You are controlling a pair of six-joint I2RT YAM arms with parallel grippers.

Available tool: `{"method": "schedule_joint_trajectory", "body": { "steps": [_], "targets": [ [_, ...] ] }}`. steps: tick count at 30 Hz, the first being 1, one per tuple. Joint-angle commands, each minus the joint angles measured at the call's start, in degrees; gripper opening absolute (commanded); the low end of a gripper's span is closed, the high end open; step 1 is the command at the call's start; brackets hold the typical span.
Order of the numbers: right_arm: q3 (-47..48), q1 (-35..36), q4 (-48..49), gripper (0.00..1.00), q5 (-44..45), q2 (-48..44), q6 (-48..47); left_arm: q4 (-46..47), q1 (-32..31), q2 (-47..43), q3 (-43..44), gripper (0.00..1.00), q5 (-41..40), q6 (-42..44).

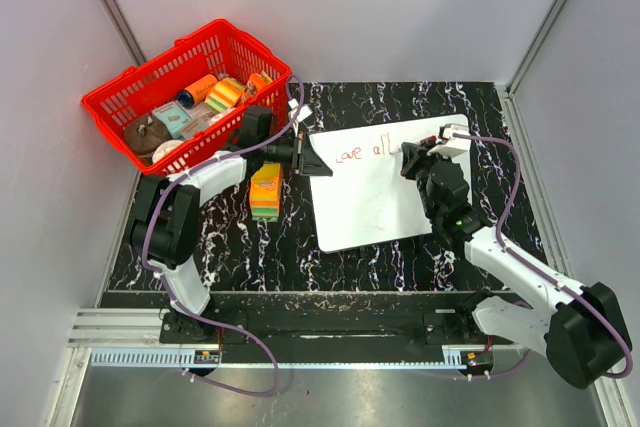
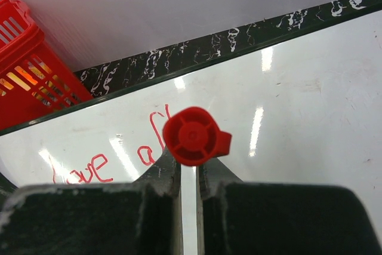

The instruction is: Write a sentence on the whiteboard

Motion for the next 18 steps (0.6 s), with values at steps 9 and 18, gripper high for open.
{"method": "schedule_joint_trajectory", "body": {
  "steps": [9,18],
  "targets": [
    [1.5,-0.4,-2.9,0.0,2.4,-3.1,-0.1,-0.9,-1.3,1.9,0.2,0.0,-10.6,13.1],
    [2.8,-0.3,-5.0,0.0,1.1,-10.3,-1.0,-0.9,-1.3,2.0,0.4,0.0,-10.6,13.1]
  ]
}}
